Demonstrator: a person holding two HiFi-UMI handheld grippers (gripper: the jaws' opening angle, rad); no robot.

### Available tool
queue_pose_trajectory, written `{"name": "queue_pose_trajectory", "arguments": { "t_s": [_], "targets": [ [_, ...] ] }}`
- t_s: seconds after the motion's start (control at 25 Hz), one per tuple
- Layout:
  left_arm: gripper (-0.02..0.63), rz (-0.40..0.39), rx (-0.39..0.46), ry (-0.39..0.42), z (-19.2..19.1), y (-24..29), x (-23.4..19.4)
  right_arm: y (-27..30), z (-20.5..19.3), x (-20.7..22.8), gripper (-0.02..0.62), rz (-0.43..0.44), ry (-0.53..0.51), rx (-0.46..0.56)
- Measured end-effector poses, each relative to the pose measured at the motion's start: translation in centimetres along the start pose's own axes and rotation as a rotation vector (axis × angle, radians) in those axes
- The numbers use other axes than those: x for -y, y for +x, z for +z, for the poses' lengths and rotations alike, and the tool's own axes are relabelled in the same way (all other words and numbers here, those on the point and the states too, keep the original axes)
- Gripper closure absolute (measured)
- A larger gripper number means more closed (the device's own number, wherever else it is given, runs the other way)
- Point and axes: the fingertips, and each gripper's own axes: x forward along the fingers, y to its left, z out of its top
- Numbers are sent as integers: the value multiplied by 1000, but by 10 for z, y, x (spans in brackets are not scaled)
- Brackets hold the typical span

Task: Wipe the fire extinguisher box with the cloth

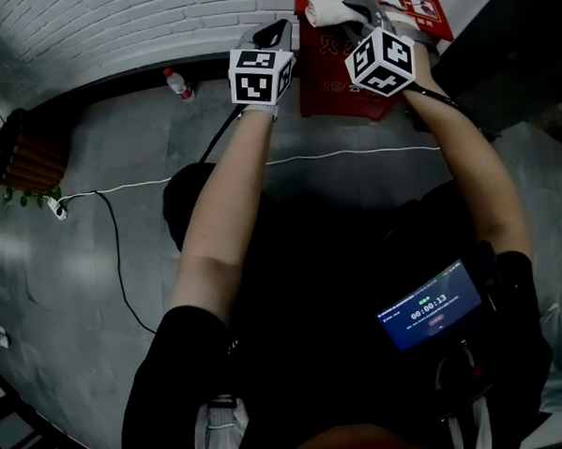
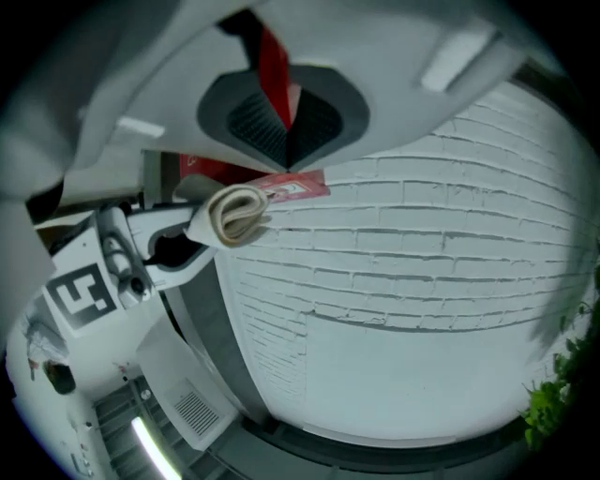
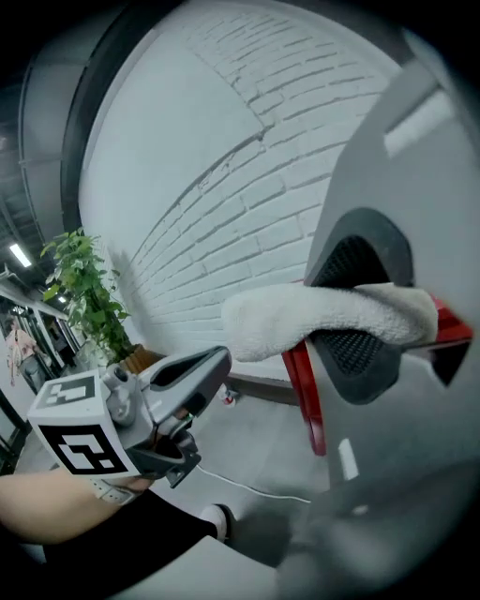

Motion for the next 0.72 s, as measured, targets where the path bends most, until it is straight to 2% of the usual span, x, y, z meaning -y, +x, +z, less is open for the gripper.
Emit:
{"name": "queue_pose_trajectory", "arguments": {
  "t_s": [0.2, 0.32, 0.52, 0.72],
  "targets": [
    [607, -3, 43, 14, 5, 1, 1, -6, -6, 24, 502, -101, 67, -2],
    [607, -19, 60, 25, -2, 4, 7, 5, -10, 1, 501, -136, 72, -21],
    [607, -38, 52, 41, -21, 14, 15, 33, -16, -38, 499, -243, 1, -50],
    [607, -9, 37, 68, -42, 25, 11, 48, -18, -58, 499, -291, 22, -60]
  ]
}}
